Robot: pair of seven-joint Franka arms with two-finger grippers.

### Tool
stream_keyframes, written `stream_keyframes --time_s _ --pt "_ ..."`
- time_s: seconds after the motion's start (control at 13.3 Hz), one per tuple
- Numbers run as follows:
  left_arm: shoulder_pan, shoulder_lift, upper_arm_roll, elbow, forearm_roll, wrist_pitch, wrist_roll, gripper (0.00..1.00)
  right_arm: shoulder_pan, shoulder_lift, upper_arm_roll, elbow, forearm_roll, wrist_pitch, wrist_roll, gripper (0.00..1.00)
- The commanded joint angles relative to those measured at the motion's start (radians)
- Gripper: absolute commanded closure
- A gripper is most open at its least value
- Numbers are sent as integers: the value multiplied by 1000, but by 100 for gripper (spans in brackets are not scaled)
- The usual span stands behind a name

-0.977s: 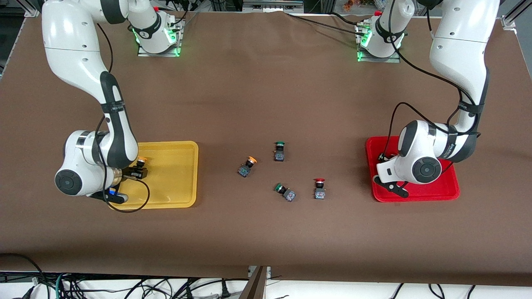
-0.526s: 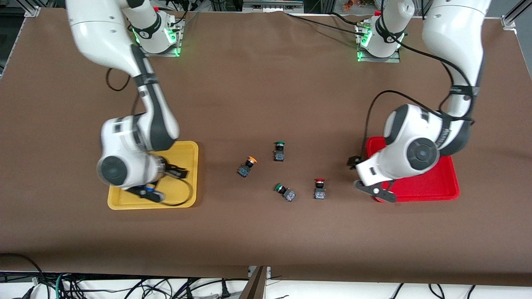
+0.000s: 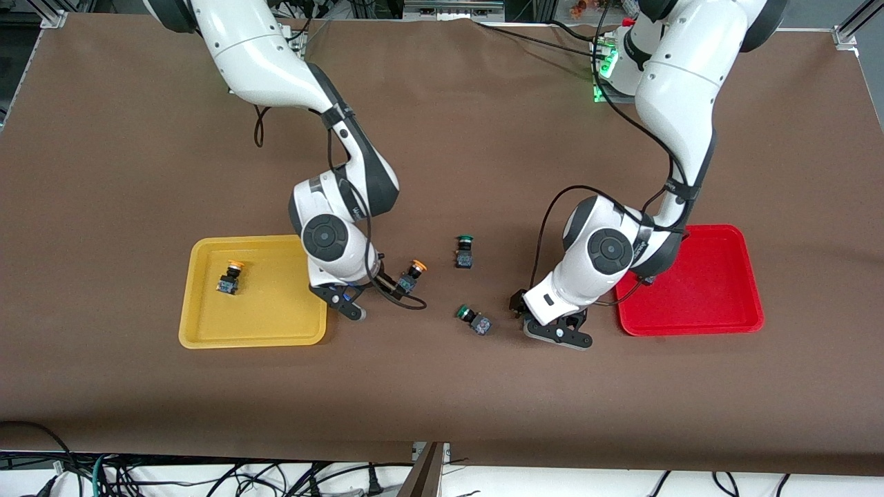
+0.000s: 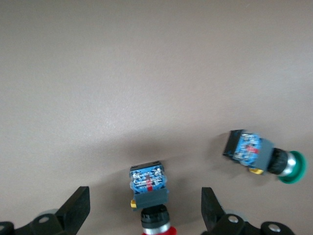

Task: Place red and yellow buttons in trays
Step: 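Grasp the second orange button with the right gripper while the left grasps red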

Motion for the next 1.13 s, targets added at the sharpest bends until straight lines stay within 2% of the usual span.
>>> stream_keyframes --time_s 0.0,0.15,0.38,0.45,0.53,0.6,0.75,0.83,0.9,1.05 --pt "-6 18 11 -28 -5 62 -12 0 26 38 0 10 13 71 38 0" --pt "-15 20 9 -77 -7 128 -18 0 43 59 0 10 13 98 41 0" --pt "-15 25 9 -91 -7 143 -16 1 58 74 0 10 12 112 49 1" --pt "-11 25 9 -91 -7 142 -18 38 60 79 0 10 12 112 49 11" --pt "-9 23 9 -94 -8 137 -18 64 62 82 0 10 12 112 47 27" --pt "-3 17 9 -96 -5 133 0 81 63 90 1 10 12 114 47 53" --pt "-3 3 8 -97 -7 113 7 100 77 91 0 10 6 117 25 92" --pt "-3 -16 5 -97 -7 61 2 100 74 84 -3 12 1 112 9 100" --pt "3 -47 5 -93 -7 -17 2 100 62 68 -8 13 3 88 -29 100" --pt "34 -119 14 -87 -7 -216 14 100 -22 23 -8 42 10 -71 -182 100"
